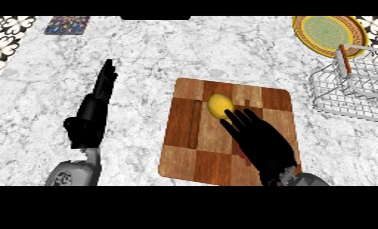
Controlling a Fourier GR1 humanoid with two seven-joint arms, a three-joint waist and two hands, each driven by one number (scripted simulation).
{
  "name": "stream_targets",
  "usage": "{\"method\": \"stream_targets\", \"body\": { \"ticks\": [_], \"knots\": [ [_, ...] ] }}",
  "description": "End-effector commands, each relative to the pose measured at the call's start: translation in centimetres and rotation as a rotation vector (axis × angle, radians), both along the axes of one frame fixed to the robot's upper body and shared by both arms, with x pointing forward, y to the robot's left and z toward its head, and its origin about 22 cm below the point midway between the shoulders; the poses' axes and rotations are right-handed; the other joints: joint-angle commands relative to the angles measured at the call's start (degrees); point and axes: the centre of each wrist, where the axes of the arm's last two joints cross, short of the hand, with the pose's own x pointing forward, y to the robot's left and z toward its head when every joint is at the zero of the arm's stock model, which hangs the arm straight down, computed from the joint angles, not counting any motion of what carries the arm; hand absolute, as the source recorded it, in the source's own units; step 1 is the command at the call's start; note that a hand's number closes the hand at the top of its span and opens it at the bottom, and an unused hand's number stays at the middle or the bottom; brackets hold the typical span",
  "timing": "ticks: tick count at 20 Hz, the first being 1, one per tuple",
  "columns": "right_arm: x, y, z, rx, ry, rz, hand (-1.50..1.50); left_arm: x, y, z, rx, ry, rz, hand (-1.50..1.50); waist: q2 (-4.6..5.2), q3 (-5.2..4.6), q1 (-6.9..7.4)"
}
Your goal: Pick the bell pepper from the cutting board and place it in the tiered basket
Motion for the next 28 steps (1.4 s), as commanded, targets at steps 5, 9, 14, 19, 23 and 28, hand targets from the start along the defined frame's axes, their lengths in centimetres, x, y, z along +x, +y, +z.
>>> {"method": "stream_targets", "body": {
  "ticks": [5, 9, 14, 19, 23, 28],
  "knots": [
    [0.7, -1.9, -2.6, 0.066, -0.082, 0.025, 1.5, 2.5, -0.3, 0.8, 0.009, -0.002, 0.017, 0.0, 0.11, 0.02, -0.13],
    [0.8, -0.3, -2.3, 0.011, -0.225, 0.108, 1.5, 0.7, 0.3, -0.2, 0.005, 0.003, 0.004, 0.0, 0.06, 0.01, 0.05],
    [0.3, -2.1, -3.6, -0.014, -0.224, -0.037, 1.5, 0.0, -0.8, -1.1, 0.005, -0.001, 0.01, 0.0, 0.05, 0.01, -0.21],
    [-0.2, -7.7, -5.7, -0.2, -0.018, -0.605, 1.5, -0.6, 1.4, -0.1, 0.003, 0.002, 0.045, 0.0, -0.23, -0.11, -1.8],
    [-0.9, -7.0, -3.2, -0.192, -0.105, -0.748, 1.5, 0.3, -0.4, 0.5, 0.01, -0.003, 0.02, 0.0, -0.15, -0.04, -1.2],
    [-2.0, -7.1, 3.6, -0.153, -0.268, -0.859, 1.5, 0.9, 0.6, -0.3, 0.008, 0.0, 0.023, 0.0, -0.11, -0.08, -0.99]
  ]
}}
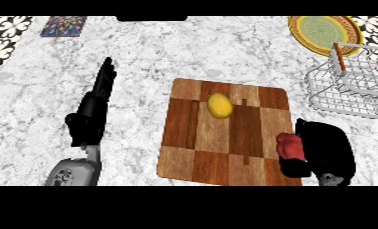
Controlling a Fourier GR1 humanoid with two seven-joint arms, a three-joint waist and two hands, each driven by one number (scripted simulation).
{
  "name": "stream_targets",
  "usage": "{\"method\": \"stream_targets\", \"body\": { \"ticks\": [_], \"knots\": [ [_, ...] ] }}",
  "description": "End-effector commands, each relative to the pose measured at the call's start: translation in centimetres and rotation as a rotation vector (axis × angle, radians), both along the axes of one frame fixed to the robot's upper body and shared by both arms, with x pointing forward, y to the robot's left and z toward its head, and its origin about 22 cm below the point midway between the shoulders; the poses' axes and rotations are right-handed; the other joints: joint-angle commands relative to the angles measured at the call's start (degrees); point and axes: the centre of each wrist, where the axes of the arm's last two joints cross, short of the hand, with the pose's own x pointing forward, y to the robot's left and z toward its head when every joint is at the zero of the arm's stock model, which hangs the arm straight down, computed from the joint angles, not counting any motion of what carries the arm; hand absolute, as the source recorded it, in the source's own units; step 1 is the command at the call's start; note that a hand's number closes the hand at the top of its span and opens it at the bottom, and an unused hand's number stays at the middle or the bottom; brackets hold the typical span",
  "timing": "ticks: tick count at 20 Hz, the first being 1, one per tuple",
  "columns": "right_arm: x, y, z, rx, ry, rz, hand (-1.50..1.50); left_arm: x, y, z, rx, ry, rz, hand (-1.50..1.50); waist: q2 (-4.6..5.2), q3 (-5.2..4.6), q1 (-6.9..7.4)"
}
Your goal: Pick the bell pepper from the cutting board and place it in the tiered basket
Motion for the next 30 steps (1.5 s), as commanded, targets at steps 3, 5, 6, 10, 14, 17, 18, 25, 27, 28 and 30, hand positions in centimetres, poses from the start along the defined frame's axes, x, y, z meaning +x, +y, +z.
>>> {"method": "stream_targets", "body": {
  "ticks": [3, 5, 6, 10, 14, 17, 18, 25, 27, 28, 30],
  "knots": [
    [-1.9, -0.2, 6.7, -0.031, -0.17, -0.132, 1.5, -1.1, -1.1, 1.4, -0.008, 0.002, -0.014, 0.0, 0.0, 0.07, 0.68],
    [-3.8, -0.9, 10.7, -0.037, -0.221, -0.141, 1.5, -0.3, -0.1, 0.6, -0.013, -0.002, -0.003, 0.0, -0.02, 0.01, 0.05],
    [-3.6, 0.4, 11.4, -0.018, -0.272, -0.147, 1.5, 0.7, 1.6, 0.0, -0.016, 0.026, -0.002, 0.0, 0.16, -0.01, 0.23],
    [-6.3, -0.6, 16.4, -0.003, -0.385, -0.163, 1.5, -1.4, -1.0, -1.0, -0.008, 0.006, -0.003, 0.0, 0.0, 0.01, 0.55],
    [-7.9, -1.8, 19.8, 0.0, -0.403, -0.188, 1.5, -1.0, 1.2, -0.8, 0.005, -0.01, 0.017, 0.0, -0.04, -0.02, 0.51],
    [-6.3, -1.9, 21.7, 0.031, -0.421, -0.208, 1.5, -0.5, 1.0, 0.3, 0.003, 0.017, -0.029, 0.0, 0.03, 0.02, 0.77],
    [-4.6, -2.6, 22.8, 0.078, -0.444, -0.21, 1.5, 0.7, 0.6, 0.1, 0.001, 0.01, -0.022, 0.0, 0.11, 0.01, 0.6],
    [-0.5, -2.9, 26.7, 0.34, -0.53, -0.229, 1.5, 0.1, 1.1, 0.1, 0.005, -0.001, -0.013, 0.0, 0.03, 0.02, 1.21],
    [-1.0, -3.6, 26.6, 0.259, -0.498, -0.221, 1.5, 0.7, -1.9, -1.2, 0.003, -0.008, -0.001, 0.0, 0.17, 0.05, 0.64],
    [0.9, -3.1, 27.0, 0.247, -0.503, -0.238, 1.5, -0.3, -0.6, 0.3, 0.005, 0.0, -0.002, 0.0, 0.18, 0.06, 1.18],
    [0.1, -6.1, 27.3, 0.28, -0.545, -0.256, 1.5, -0.6, 0.1, -0.3, -0.005, -0.002, -0.026, 0.0, 0.16, 0.08, 0.97]
  ]
}}
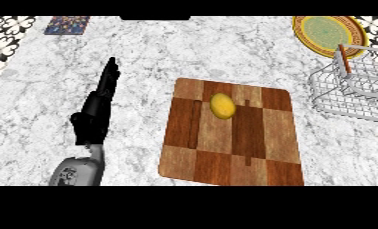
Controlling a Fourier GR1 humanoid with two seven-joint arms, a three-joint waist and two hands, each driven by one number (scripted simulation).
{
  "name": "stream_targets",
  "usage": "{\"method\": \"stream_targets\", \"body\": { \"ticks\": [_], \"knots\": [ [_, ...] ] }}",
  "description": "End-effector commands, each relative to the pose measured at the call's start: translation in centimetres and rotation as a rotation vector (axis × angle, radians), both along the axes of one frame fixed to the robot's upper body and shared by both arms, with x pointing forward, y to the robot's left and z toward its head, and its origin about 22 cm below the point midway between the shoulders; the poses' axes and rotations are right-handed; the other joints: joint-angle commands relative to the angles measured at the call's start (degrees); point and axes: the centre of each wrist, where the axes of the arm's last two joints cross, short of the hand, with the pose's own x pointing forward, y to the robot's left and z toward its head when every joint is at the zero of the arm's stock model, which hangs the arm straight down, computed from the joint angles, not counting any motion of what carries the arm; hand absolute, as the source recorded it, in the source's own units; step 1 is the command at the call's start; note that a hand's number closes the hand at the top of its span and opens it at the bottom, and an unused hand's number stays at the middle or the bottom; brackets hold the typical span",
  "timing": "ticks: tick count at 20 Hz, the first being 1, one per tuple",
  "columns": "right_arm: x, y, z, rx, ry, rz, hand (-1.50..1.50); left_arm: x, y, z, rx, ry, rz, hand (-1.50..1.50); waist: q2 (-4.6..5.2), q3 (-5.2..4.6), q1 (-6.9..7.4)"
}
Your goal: Pick the bell pepper from the cutting board and place it in the tiered basket
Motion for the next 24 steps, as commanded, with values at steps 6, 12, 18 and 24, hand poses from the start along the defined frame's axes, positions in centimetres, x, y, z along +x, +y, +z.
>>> {"method": "stream_targets", "body": {
  "ticks": [6, 12, 18, 24],
  "knots": [
    [4.8, -4.0, 0.8, -0.053, 0.024, -0.076, 1.5, -0.4, -0.4, -1.3, 0.001, -0.004, -0.001, 0.0, 0.23, 0.04, 0.27],
    [6.2, -9.2, -1.5, -0.12, 0.044, -0.086, 1.5, -1.2, 0.1, -0.8, -0.013, -0.007, -0.018, 0.0, 0.23, 0.07, 0.35],
    [9.6, -10.4, -4.8, 0.078, 0.042, -0.174, 1.5, -1.1, 0.5, -1.2, 0.009, 0.001, -0.027, 0.0, 0.37, 0.07, 0.83],
    [8.9, -13.3, -5.6, 0.278, -0.075, -0.145, -1.5, -1.1, -0.1, 1.0, -0.013, -0.015, -0.002, 0.0, 0.06, 0.1, 0.5]
  ]
}}
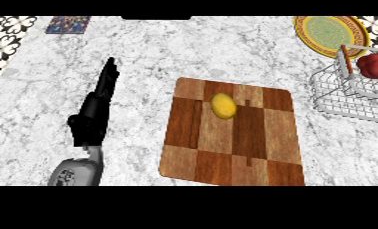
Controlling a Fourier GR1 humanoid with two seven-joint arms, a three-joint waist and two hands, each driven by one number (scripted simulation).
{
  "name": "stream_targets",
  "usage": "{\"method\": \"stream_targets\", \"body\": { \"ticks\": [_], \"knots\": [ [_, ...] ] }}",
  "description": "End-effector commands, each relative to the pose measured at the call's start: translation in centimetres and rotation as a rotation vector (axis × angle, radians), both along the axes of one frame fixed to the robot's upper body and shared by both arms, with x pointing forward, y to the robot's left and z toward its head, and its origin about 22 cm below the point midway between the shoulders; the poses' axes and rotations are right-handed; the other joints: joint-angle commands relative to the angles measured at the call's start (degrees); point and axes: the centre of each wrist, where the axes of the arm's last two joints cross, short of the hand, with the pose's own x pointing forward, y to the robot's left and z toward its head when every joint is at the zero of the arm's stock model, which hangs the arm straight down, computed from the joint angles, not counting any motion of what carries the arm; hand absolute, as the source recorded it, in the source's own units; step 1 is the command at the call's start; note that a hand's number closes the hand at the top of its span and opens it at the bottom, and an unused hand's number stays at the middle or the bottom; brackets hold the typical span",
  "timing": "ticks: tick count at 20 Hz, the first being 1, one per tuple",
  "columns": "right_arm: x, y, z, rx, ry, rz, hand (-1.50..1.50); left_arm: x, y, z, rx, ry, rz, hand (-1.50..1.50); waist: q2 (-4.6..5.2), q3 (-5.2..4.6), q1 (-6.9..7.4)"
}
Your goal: Pick the bell pepper from the cutting board and place it in the tiered basket
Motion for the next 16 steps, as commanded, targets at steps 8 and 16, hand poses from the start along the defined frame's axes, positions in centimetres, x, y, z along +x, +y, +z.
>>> {"method": "stream_targets", "body": {
  "ticks": [8, 16],
  "knots": [
    [-2.8, -5.1, 1.9, 0.263, -0.373, -0.132, -1.5, 0.2, -1.4, -0.5, 0.01, -0.003, 0.009, 0.0, -0.08, -0.02, -0.72],
    [-13.3, -12.3, 2.3, 0.397, -0.486, -0.327, -1.5, -1.0, 1.5, -0.3, 0.004, 0.011, 0.048, 0.0, -0.7, 0.01, -2.18]
  ]
}}
